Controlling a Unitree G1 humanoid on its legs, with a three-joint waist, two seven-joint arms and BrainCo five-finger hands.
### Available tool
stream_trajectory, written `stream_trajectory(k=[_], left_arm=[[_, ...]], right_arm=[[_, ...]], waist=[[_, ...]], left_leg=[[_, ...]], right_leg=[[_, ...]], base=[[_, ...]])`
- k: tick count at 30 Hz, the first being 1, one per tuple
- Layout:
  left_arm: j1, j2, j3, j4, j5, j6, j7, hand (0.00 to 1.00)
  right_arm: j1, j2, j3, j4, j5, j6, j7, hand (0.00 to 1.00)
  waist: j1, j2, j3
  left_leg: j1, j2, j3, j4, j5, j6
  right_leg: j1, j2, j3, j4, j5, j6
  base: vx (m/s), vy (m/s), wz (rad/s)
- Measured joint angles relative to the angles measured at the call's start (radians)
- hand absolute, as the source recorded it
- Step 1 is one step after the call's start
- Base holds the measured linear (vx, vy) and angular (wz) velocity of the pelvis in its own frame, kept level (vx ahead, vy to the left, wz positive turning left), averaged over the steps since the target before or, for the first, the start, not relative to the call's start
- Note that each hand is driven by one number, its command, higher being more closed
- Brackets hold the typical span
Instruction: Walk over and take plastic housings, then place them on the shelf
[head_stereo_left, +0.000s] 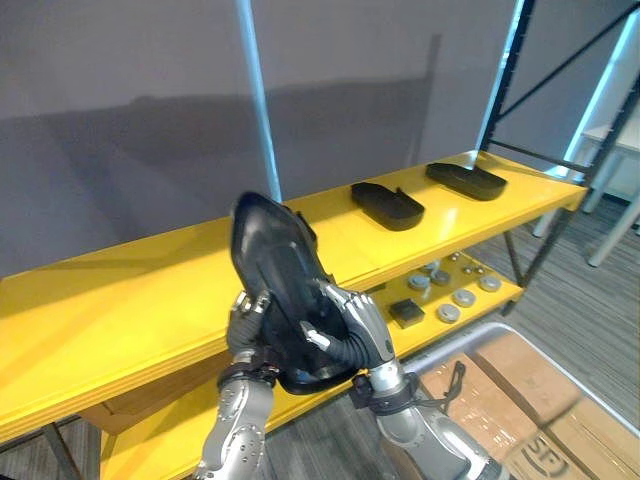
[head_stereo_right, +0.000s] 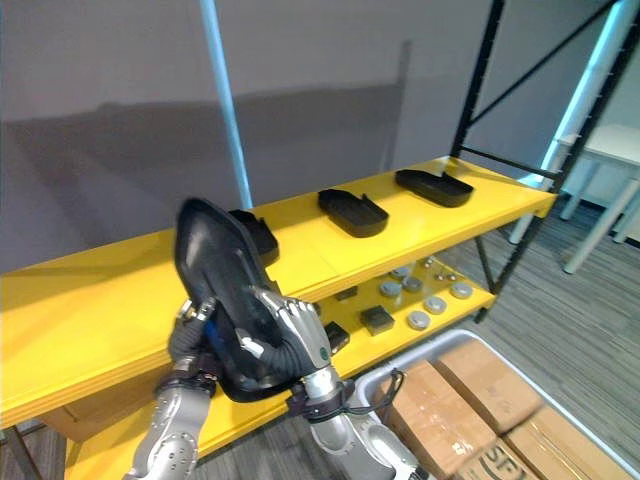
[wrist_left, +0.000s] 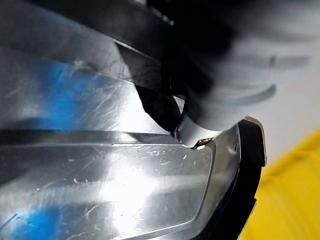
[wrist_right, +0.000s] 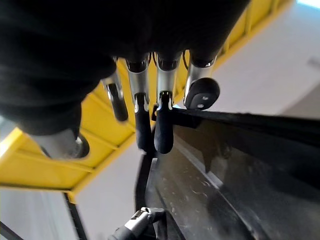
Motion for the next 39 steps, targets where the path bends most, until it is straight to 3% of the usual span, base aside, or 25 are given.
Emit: stream_trajectory(k=[2, 3, 4, 5, 6, 7, 8, 10, 12, 14, 16, 18, 19, 21, 25, 28, 29, 30, 31, 33, 36, 37, 39], left_arm=[[-0.001, -0.036, 0.054, -0.067, 0.09, 0.0, 0.03, 1.0], [-0.001, -0.045, 0.065, -0.08, 0.114, 0.0, 0.037, 1.0], [-0.001, -0.055, 0.085, -0.103, 0.175, 0.001, 0.058, 1.0], [-0.001, -0.059, 0.103, -0.132, 0.237, 0.001, 0.079, 1.0], [-0.003, -0.059, 0.111, -0.144, 0.284, 0.003, 0.094, 1.0], [-0.003, -0.057, 0.131, -0.175, 0.36, 0.004, 0.111, 1.0], [-0.004, -0.054, 0.14, -0.184, 0.396, 0.006, 0.119, 1.0], [-0.016, -0.049, 0.184, -0.203, 0.55, 0.027, 0.165, 1.0], [-0.012, -0.048, 0.218, -0.203, 0.678, 0.064, 0.197, 1.0], [-0.011, -0.043, 0.243, -0.198, 0.755, 0.085, 0.214, 1.0], [-0.011, -0.035, 0.263, -0.173, 0.855, 0.114, 0.236, 1.0], [-0.001, -0.034, 0.275, -0.152, 0.911, 0.136, 0.239, 1.0], [0.009, -0.034, 0.293, -0.144, 0.925, 0.14, 0.24, 1.0], [0.048, -0.045, 0.328, -0.128, 0.941, 0.153, 0.243, 1.0], [0.123, -0.044, 0.442, -0.129, 0.946, 0.161, 0.232, 1.0], [0.166, -0.044, 0.477, -0.13, 0.906, 0.161, 0.229, 1.0], [0.175, -0.045, 0.481, -0.128, 0.879, 0.158, 0.225, 1.0], [0.173, -0.045, 0.483, -0.12, 0.847, 0.152, 0.214, 1.0], [0.173, -0.046, 0.486, -0.106, 0.817, 0.133, 0.205, 1.0], [0.17, -0.045, 0.497, -0.075, 0.768, 0.11, 0.187, 1.0], [0.165, -0.037, 0.503, 0.01, 0.647, 0.072, 0.147, 1.0], [0.162, -0.034, 0.503, 0.032, 0.595, 0.068, 0.125, 1.0], [0.159, -0.022, 0.499, 0.039, 0.517, 0.054, 0.089, 1.0]], right_arm=[[-0.048, 0.076, -0.033, 0.016, 0.012, -0.01, 0.004, 0.0], [-0.059, 0.088, -0.036, 0.02, 0.025, -0.014, 0.007, 0.0], [-0.075, 0.103, -0.041, 0.024, 0.047, -0.017, 0.016, 0.0], [-0.083, 0.12, -0.058, 0.029, 0.063, -0.023, 0.023, 0.0], [-0.085, 0.129, -0.069, 0.033, 0.082, -0.026, 0.027, 0.0], [-0.086, 0.145, -0.089, 0.048, 0.106, -0.03, 0.032, 0.0], [-0.085, 0.152, -0.094, 0.051, 0.121, -0.033, 0.037, 0.0], [-0.085, 0.169, -0.117, 0.056, 0.193, -0.044, 0.055, 0.0], [-0.079, 0.173, -0.143, 0.063, 0.245, -0.06, 0.072, 0.0], [-0.073, 0.178, -0.157, 0.061, 0.286, -0.078, 0.083, 0.0], [0.0, 0.191, -0.217, 0.019, 0.342, -0.106, 0.105, 0.0], [0.086, 0.19, -0.277, -0.041, 0.38, -0.117, 0.121, 0.0], [0.119, 0.189, -0.309, -0.071, 0.395, -0.124, 0.126, 0.0], [0.191, 0.178, -0.374, -0.127, 0.428, -0.14, 0.132, 0.0], [0.345, 0.172, -0.532, -0.267, 0.47, -0.162, 0.138, 0.0], [0.481, 0.169, -0.643, -0.288, 0.47, -0.172, 0.138, 0.0], [0.542, 0.174, -0.72, -0.267, 0.468, -0.167, 0.137, 0.0], [0.596, 0.188, -0.824, -0.243, 0.467, -0.152, 0.129, 0.0], [0.616, 0.191, -0.899, -0.192, 0.468, -0.138, 0.115, 0.0], [0.645, 0.189, -1.031, -0.066, 0.468, -0.102, 0.106, 0.0], [0.67, 0.193, -1.188, 0.136, 0.467, -0.054, 0.071, 0.0], [0.678, 0.181, -1.229, 0.24, 0.467, -0.038, 0.048, 0.0], [0.691, 0.159, -1.268, 0.358, 0.468, -0.007, 0.028, 0.0]], waist=[[0.002, -0.011, -0.002], [0.003, -0.011, -0.002], [0.005, -0.012, -0.001], [0.002, -0.015, 0.0], [0.001, -0.015, 0.0], [0.002, -0.014, 0.002], [0.0, -0.014, 0.003], [-0.014, -0.01, 0.017], [-0.029, -0.008, 0.035], [-0.039, -0.013, 0.039], [-0.062, -0.015, 0.047], [-0.068, -0.029, 0.047], [-0.078, -0.04, 0.051], [-0.084, -0.033, 0.055], [-0.109, -0.033, 0.054], [-0.116, -0.033, 0.055], [-0.122, -0.035, 0.058], [-0.145, -0.031, 0.065], [-0.162, -0.025, 0.07], [-0.172, -0.022, 0.069], [-0.206, -0.023, 0.068], [-0.218, -0.011, 0.061], [-0.22, 0.035, 0.034]], left_leg=[[0.025, -0.077, -0.021, -0.022, -0.025, 0.033], [0.034, -0.093, -0.025, -0.022, -0.037, 0.035], [0.06, -0.121, -0.044, -0.022, -0.062, 0.045], [0.089, -0.144, -0.066, -0.021, -0.082, 0.053], [0.1, -0.151, -0.078, -0.019, -0.094, 0.057], [0.121, -0.157, -0.104, -0.018, -0.113, 0.063], [0.125, -0.158, -0.118, -0.015, -0.12, 0.067], [0.136, -0.156, -0.194, -0.013, -0.135, 0.077], [0.158, -0.16, -0.254, -0.01, -0.142, 0.075], [0.158, -0.165, -0.294, -0.004, -0.144, 0.073], [0.152, -0.177, -0.376, 0.007, -0.145, 0.066], [0.154, -0.205, -0.424, 0.008, -0.142, 0.061], [0.157, -0.225, -0.444, 0.009, -0.141, 0.059], [0.17, -0.236, -0.464, 0.007, -0.145, 0.054], [0.191, -0.205, -0.469, -0.029, -0.146, 0.041], [0.185, -0.201, -0.437, -0.011, -0.174, 0.015], [0.153, -0.18, -0.338, 0.052, -0.25, 0.005], [0.099, -0.119, -0.161, 0.172, -0.304, -0.032], [0.072, -0.081, -0.083, 0.249, -0.335, -0.037], [0.024, -0.03, -0.028, 0.364, -0.37, -0.038], [-0.035, 0.082, -0.04, 0.531, -0.408, -0.067], [-0.036, 0.127, -0.098, 0.518, -0.409, -0.079], [-0.021, 0.168, -0.228, 0.432, -0.335, -0.091]], right_leg=[[-0.002, -0.096, -0.017, 0.104, -0.025, 0.018], [-0.003, -0.123, -0.018, 0.145, -0.029, 0.015], [-0.003, -0.182, -0.017, 0.254, -0.034, 0.003], [-0.009, -0.242, -0.012, 0.375, -0.02, -0.024], [-0.014, -0.265, -0.01, 0.433, -0.002, -0.053], [-0.035, -0.302, 0.016, 0.539, 0.046, -0.128], [-0.05, -0.311, 0.041, 0.581, 0.053, -0.146], [-0.162, -0.246, 0.241, 0.721, -0.017, -0.1], [-0.223, -0.16, 0.358, 0.706, -0.073, -0.059], [-0.27, -0.104, 0.409, 0.639, -0.094, -0.053], [-0.318, 0.004, 0.546, 0.469, -0.097, -0.049], [-0.332, 0.054, 0.669, 0.348, -0.094, -0.045], [-0.331, 0.058, 0.708, 0.296, -0.087, -0.056], [-0.31, 0.061, 0.718, 0.262, -0.057, -0.082], [-0.248, 0.099, 0.71, 0.136, -0.014, -0.103], [-0.23, 0.098, 0.722, 0.114, -0.009, -0.105], [-0.223, 0.087, 0.715, 0.099, -0.001, -0.105], [-0.206, 0.077, 0.684, 0.083, 0.001, -0.104], [-0.196, 0.072, 0.672, 0.081, 0.001, -0.103], [-0.191, 0.053, 0.674, 0.08, -0.001, -0.1], [-0.189, -0.025, 0.671, 0.083, -0.001, -0.09], [-0.186, -0.046, 0.671, 0.084, -0.001, -0.078], [-0.184, -0.051, 0.671, 0.087, -0.014, -0.008]], base=[[0.27, 0.213, 0.55], [0.24, 0.242, 0.5], [0.21, 0.244, 0.51], [0.22, 0.288, 0.57], [0.17, 0.235, 0.59], [0.13, 0.177, 0.48], [0.14, 0.148, 0.66], [0.14, 0.089, 0.89], [0.07, -0.017, 0.91], [0.04, -0.047, 0.79], [0.02, -0.077, 1.08], [0.01, -0.096, 0.92], [0.02, -0.134, 0.88], [0.04, -0.099, 0.35], [0.06, -0.064, -0.07], [0.05, 0.004, -0.11], [0.03, 0.006, 0.35], [0.04, 0.011, 0.44], [0.04, 0.023, 0.41], [0.07, 0.094, 0.02], [0.1, 0.2, -0.01], [0.13, 0.416, -0.02], [0.18, 0.668, 0.3]])
